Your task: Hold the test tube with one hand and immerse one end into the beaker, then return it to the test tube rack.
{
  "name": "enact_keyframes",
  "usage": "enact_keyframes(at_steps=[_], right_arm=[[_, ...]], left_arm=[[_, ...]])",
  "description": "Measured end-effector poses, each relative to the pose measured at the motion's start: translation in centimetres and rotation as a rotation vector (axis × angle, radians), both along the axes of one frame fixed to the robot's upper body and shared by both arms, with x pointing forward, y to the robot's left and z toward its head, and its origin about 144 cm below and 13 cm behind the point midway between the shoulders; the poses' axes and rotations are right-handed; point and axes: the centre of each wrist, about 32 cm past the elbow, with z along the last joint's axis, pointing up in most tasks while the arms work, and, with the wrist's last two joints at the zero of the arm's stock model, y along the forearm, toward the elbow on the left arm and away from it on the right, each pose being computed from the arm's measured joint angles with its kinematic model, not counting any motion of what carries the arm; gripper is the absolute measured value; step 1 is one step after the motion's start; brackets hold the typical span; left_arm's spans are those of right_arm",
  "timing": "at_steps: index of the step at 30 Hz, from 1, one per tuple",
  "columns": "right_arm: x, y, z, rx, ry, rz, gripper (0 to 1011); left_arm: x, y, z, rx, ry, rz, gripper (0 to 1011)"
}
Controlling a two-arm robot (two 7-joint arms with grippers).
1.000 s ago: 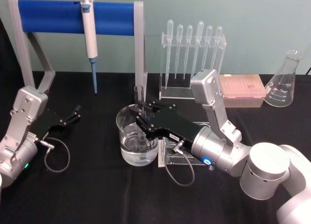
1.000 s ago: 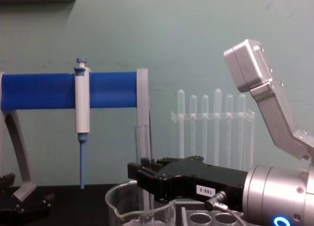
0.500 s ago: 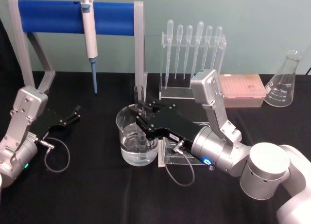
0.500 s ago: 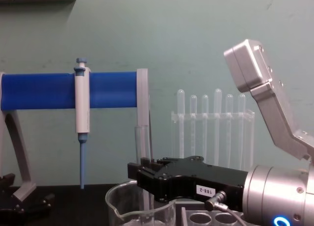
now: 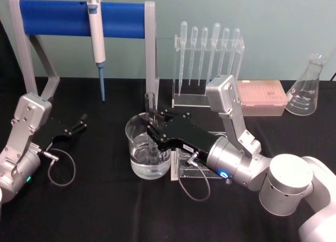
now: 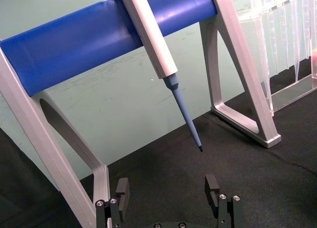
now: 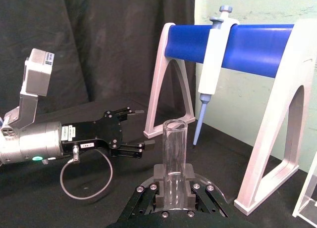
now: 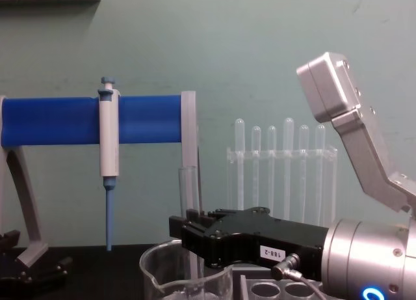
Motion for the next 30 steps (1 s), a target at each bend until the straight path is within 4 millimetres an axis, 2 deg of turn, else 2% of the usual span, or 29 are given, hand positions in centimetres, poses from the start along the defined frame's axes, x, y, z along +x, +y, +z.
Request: enact_keyframes(at_steps=[30], right_arm=[[0.0, 0.0, 0.0, 0.0, 0.0, 0.0, 224]], left_arm=[[0.0, 0.0, 0.0, 0.0, 0.0, 0.0, 1000]])
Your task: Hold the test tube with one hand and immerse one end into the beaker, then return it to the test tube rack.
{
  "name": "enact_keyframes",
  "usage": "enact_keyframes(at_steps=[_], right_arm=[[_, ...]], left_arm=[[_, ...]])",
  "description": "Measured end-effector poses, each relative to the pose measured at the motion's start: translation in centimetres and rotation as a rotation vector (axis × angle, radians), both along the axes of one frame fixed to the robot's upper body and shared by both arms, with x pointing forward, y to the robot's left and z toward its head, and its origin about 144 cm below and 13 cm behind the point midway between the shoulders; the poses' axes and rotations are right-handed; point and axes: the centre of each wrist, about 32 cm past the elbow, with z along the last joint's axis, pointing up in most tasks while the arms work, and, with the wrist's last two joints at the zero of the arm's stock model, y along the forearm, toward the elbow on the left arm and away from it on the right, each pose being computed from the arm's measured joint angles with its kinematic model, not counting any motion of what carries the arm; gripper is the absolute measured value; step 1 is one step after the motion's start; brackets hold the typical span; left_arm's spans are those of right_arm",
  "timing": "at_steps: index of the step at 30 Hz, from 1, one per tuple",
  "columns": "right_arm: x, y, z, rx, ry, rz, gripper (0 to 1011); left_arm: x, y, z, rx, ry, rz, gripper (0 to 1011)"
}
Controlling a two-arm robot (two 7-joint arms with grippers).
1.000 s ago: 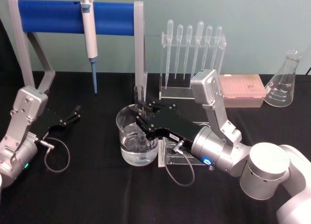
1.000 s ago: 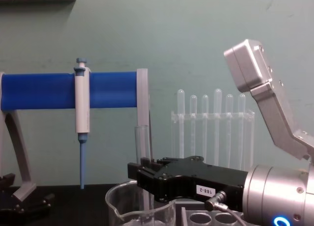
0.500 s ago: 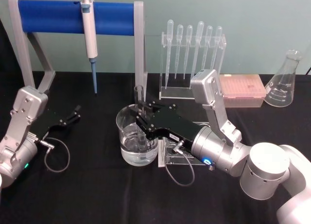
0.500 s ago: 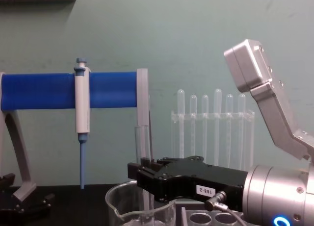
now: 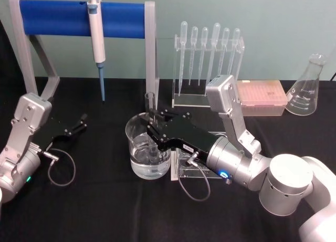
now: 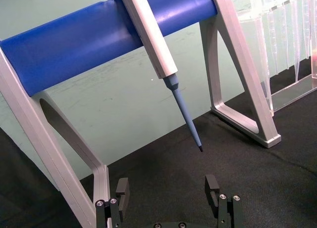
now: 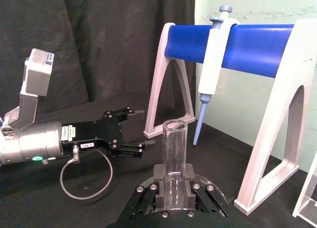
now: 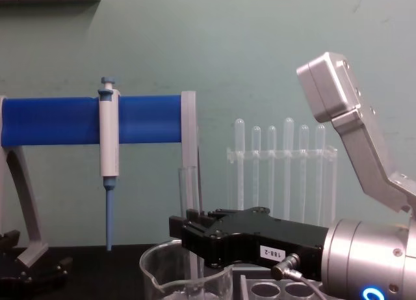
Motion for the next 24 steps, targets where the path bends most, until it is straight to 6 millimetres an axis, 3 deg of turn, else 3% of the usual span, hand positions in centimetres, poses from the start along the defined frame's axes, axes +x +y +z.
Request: enact_keyframes(at_steps=[24], right_arm=[[0.0, 0.0, 0.0, 0.0, 0.0, 0.0, 224]], left_arm=[[0.0, 0.0, 0.0, 0.0, 0.0, 0.0, 1000]])
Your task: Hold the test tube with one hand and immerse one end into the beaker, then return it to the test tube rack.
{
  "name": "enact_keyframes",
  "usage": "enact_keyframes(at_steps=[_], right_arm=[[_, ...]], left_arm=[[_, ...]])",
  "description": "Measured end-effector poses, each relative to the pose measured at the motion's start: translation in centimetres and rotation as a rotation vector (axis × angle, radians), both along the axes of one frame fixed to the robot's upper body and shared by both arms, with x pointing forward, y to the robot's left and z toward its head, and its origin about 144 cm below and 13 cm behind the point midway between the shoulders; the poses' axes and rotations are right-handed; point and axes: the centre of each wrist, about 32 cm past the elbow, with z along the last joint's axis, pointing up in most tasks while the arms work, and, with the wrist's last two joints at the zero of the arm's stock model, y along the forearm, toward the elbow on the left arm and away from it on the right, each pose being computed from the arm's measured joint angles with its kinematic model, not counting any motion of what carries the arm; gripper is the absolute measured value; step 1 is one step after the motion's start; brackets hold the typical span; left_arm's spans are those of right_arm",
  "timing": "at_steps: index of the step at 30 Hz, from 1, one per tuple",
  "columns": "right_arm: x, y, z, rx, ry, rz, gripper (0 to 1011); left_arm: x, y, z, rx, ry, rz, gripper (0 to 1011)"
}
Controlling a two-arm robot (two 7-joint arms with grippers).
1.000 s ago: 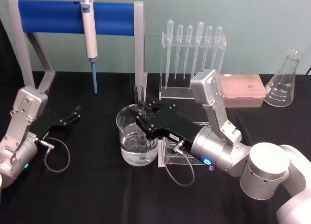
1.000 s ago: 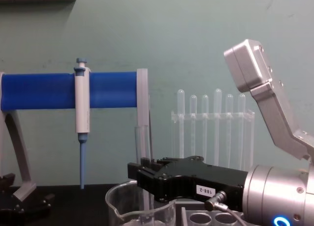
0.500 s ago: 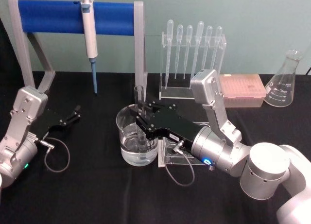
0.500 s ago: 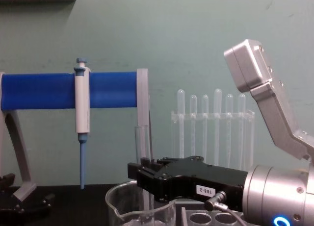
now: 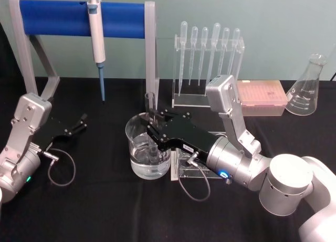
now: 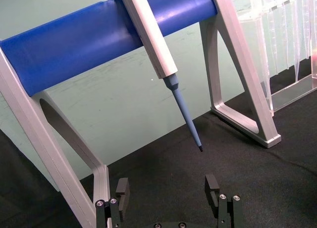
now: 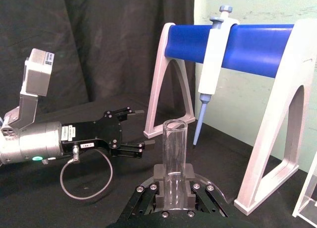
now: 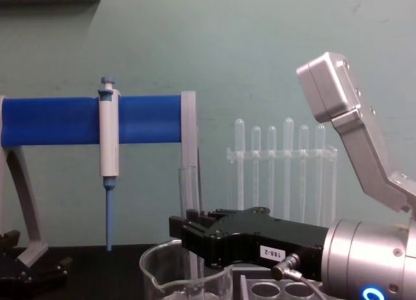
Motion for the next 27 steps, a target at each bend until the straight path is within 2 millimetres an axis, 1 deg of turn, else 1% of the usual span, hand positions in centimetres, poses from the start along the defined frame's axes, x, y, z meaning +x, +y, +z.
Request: enact_keyframes(at_steps=[27], right_arm=[[0.0, 0.0, 0.0, 0.0, 0.0, 0.0, 224]], left_arm=[[0.0, 0.0, 0.0, 0.0, 0.0, 0.0, 1000]])
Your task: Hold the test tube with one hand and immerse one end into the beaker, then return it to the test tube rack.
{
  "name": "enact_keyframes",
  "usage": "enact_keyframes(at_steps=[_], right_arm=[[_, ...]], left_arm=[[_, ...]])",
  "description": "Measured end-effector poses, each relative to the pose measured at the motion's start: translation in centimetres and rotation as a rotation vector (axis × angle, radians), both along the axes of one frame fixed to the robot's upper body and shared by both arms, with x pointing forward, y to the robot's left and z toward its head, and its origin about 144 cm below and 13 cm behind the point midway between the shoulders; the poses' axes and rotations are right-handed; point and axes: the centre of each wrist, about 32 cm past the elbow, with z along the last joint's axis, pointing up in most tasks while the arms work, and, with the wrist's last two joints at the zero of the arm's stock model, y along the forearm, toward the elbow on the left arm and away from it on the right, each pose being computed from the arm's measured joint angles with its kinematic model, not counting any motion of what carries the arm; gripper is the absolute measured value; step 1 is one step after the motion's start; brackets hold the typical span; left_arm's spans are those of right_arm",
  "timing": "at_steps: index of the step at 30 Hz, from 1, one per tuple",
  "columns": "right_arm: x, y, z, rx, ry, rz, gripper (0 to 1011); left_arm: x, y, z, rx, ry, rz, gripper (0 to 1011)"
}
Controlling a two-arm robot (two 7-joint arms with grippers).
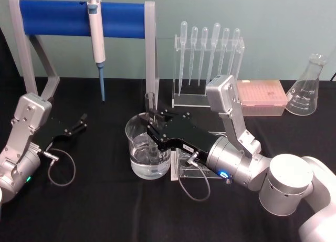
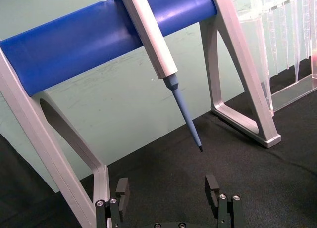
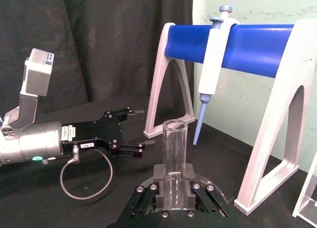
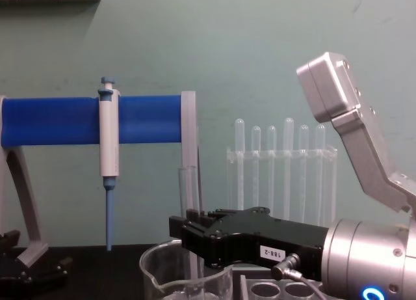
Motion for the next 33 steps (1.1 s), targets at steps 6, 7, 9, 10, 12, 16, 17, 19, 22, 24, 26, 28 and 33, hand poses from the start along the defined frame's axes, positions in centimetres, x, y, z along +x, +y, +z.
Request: enact_keyframes(at_steps=[6, 7, 9, 10, 12, 16, 17, 19, 22, 24, 26, 28, 33], right_arm=[[0.0, 0.0, 0.0, 0.0, 0.0, 0.0, 224], [0.0, 0.0, 0.0, 0.0, 0.0, 0.0, 224], [0.0, 0.0, 0.0, 0.0, 0.0, 0.0, 224], [0.0, 0.0, 0.0, 0.0, 0.0, 0.0, 224], [0.0, 0.0, 0.0, 0.0, 0.0, 0.0, 224], [0.0, 0.0, 0.0, 0.0, 0.0, 0.0, 224], [0.0, 0.0, 0.0, 0.0, 0.0, 0.0, 224], [0.0, 0.0, 0.0, 0.0, 0.0, 0.0, 224], [0.0, 0.0, 0.0, 0.0, 0.0, 0.0, 224], [0.0, 0.0, 0.0, 0.0, 0.0, 0.0, 224], [0.0, 0.0, 0.0, 0.0, 0.0, 0.0, 224], [0.0, 0.0, 0.0, 0.0, 0.0, 0.0, 224], [0.0, 0.0, 0.0, 0.0, 0.0, 0.0, 224]], left_arm=[[0.0, 0.0, 0.0, 0.0, 0.0, 0.0, 1000], [0.0, 0.0, 0.0, 0.0, 0.0, 0.0, 1000], [0.0, 0.0, 0.0, 0.0, 0.0, 0.0, 1000], [0.0, 0.0, 0.0, 0.0, 0.0, 0.0, 1000], [0.0, 0.0, 0.0, 0.0, 0.0, 0.0, 1000], [0.0, 0.0, 0.0, 0.0, 0.0, 0.0, 1000], [0.0, 0.0, 0.0, 0.0, 0.0, 0.0, 1000], [0.0, 0.0, 0.0, 0.0, 0.0, 0.0, 1000], [0.0, 0.0, 0.0, 0.0, 0.0, 0.0, 1000], [0.0, 0.0, 0.0, 0.0, 0.0, 0.0, 1000], [0.0, 0.0, 0.0, 0.0, 0.0, 0.0, 1000], [0.0, 0.0, 0.0, 0.0, 0.0, 0.0, 1000], [0.0, 0.0, 0.0, 0.0, 0.0, 0.0, 1000]])
